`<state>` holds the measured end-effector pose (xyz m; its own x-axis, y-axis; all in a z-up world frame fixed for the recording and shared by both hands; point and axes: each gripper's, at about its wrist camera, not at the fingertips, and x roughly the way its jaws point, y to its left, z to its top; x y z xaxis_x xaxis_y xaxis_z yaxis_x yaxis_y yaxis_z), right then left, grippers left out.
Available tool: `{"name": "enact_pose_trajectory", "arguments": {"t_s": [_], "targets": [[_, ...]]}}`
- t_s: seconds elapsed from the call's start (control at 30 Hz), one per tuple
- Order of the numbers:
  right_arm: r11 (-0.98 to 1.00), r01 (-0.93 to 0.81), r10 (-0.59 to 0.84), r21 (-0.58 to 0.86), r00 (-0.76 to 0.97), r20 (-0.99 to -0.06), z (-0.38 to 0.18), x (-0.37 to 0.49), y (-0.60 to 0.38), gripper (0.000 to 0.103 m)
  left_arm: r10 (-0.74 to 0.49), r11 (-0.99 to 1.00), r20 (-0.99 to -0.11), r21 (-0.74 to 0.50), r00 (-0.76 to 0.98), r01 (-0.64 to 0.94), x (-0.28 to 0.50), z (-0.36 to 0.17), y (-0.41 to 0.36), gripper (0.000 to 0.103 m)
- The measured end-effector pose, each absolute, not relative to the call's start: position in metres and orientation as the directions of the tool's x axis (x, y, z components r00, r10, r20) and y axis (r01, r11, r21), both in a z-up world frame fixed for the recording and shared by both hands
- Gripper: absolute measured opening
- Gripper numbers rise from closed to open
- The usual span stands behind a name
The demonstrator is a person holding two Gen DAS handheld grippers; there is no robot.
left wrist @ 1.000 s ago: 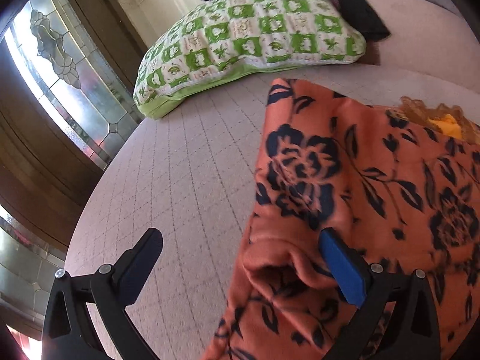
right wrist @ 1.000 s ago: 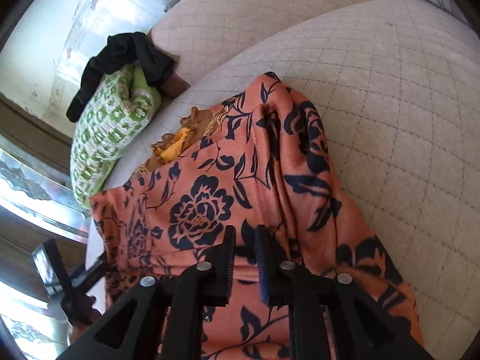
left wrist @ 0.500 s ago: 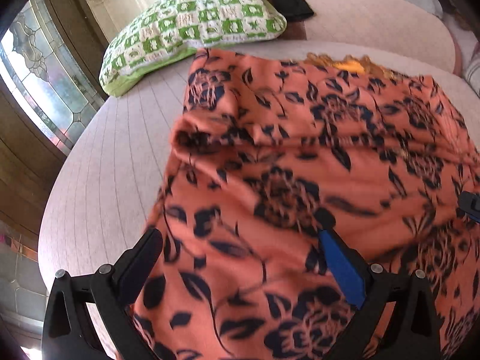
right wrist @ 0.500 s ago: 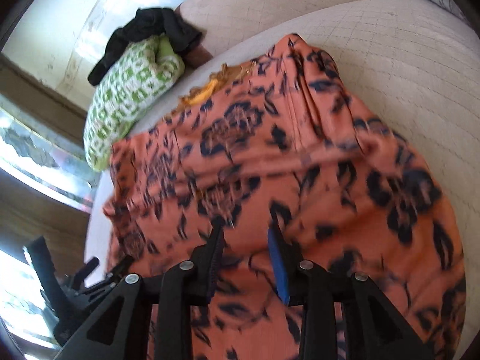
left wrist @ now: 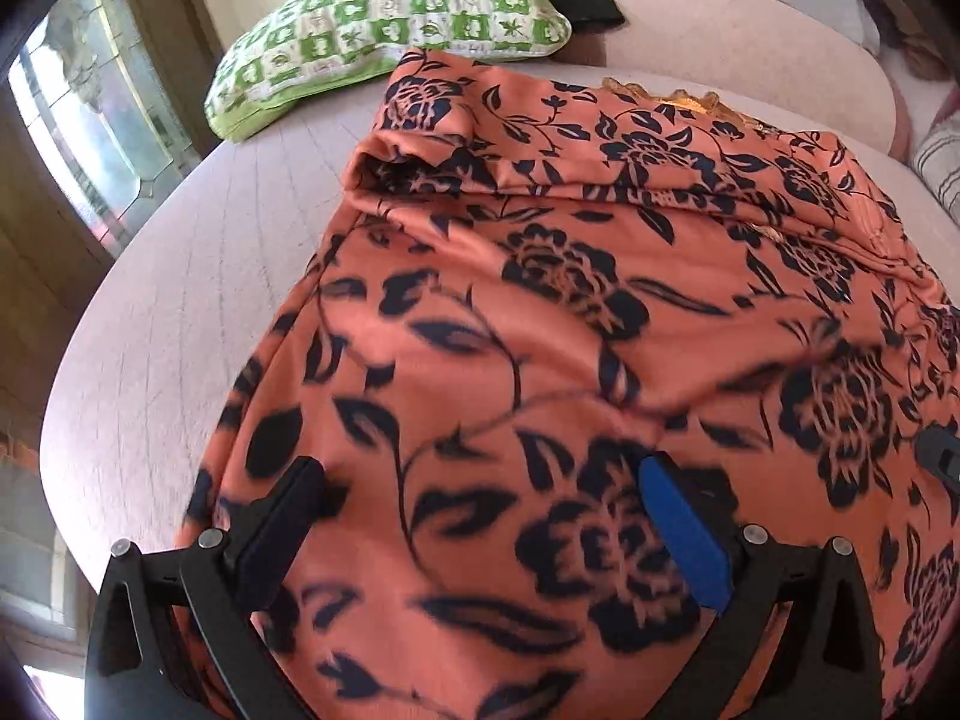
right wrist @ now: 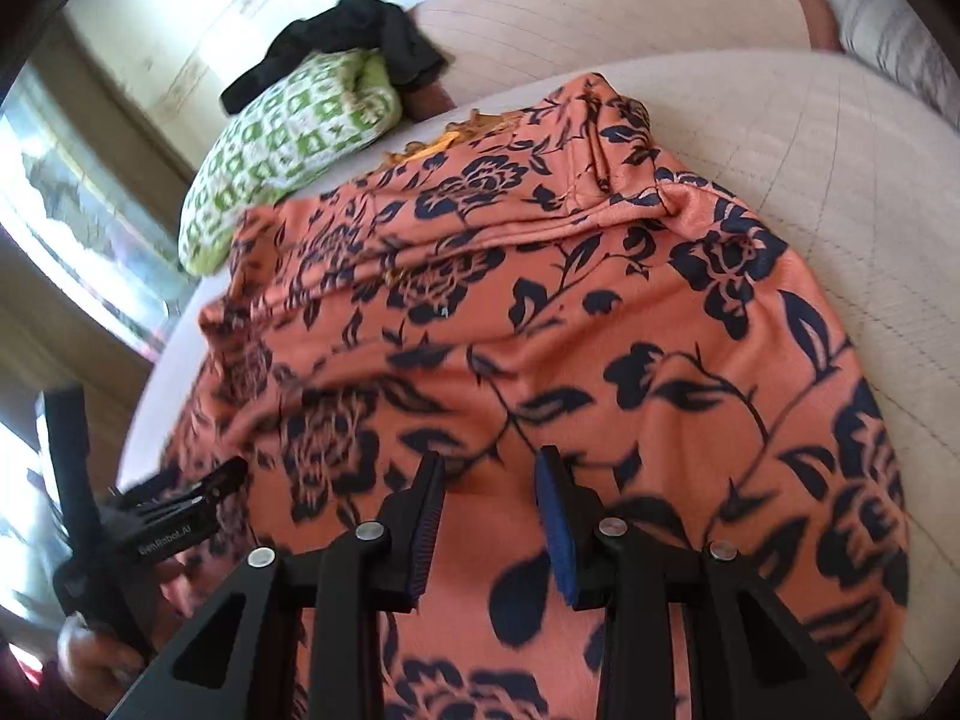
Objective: Fold small clothes
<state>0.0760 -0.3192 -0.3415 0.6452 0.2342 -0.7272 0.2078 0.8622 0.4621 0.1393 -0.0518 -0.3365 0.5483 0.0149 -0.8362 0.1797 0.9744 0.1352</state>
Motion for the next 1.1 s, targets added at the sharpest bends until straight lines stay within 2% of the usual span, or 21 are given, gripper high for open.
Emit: {"name": "enact_pose_trajectory", "arguments": {"t_s": [0.2, 0.67, 1.1], "targets": [[0.898, 0.188, 0.201, 0.397, 0.627, -0.752, -0.342, 0.052, -0.308, 0.036, -0.022, 0.966, -0.837, 0.122, 0.547, 0.226, 0.106, -0.337, -0.044, 0.103], [0.911, 0.186, 0.221, 0.369, 0.537, -0.814, -0.339, 0.018, -0.301, 0.036, -0.075, 0.95, -0.858, 0.093, 0.508, 0.297, 0.062, -0.341, -0.027, 0.103], [0.907, 0.193, 0.218, 0.374, 0.546, -0.809, -0.335, 0.007, -0.303, 0.036, -0.087, 0.951, -0.839, 0.09, 0.537, 0.295, 0.059, -0.339, -0.026, 0.103]]}}
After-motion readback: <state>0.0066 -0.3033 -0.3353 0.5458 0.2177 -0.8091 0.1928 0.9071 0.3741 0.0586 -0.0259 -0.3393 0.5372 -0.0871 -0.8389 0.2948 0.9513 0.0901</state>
